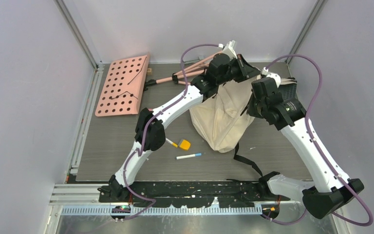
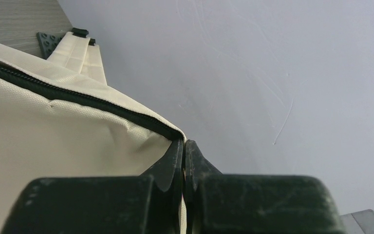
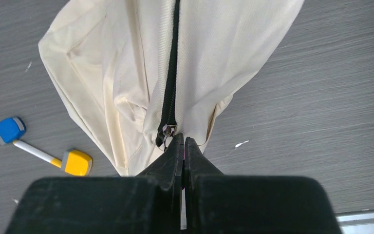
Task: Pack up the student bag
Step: Zip the student bag at the center of the board.
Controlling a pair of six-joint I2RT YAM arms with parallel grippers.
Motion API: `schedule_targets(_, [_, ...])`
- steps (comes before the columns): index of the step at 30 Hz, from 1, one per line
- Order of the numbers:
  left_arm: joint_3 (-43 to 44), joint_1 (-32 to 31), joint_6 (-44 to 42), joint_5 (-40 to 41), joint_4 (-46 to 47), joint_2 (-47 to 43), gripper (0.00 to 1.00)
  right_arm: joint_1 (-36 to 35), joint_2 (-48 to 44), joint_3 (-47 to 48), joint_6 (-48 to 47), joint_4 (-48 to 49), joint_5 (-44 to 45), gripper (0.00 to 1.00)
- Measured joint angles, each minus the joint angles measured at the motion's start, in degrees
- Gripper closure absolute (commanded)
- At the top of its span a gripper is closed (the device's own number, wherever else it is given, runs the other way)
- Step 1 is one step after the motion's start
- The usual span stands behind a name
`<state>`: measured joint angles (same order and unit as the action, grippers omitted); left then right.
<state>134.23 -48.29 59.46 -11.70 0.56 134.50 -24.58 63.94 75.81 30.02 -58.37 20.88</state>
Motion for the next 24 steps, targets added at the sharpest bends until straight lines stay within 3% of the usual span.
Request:
schedule_targets(12, [1.9, 0.0, -1.4, -1.9, -4.2, 0.2, 1.00, 0.1, 4.1, 0.9, -7.6, 1.0, -10.3, 0.99])
schedule_targets(24, [3.7, 0.9, -2.9, -1.3, -8.2, 1.8, 1.00, -1.5, 7.0, -3.5, -9.4, 4.9, -18.8, 0.99])
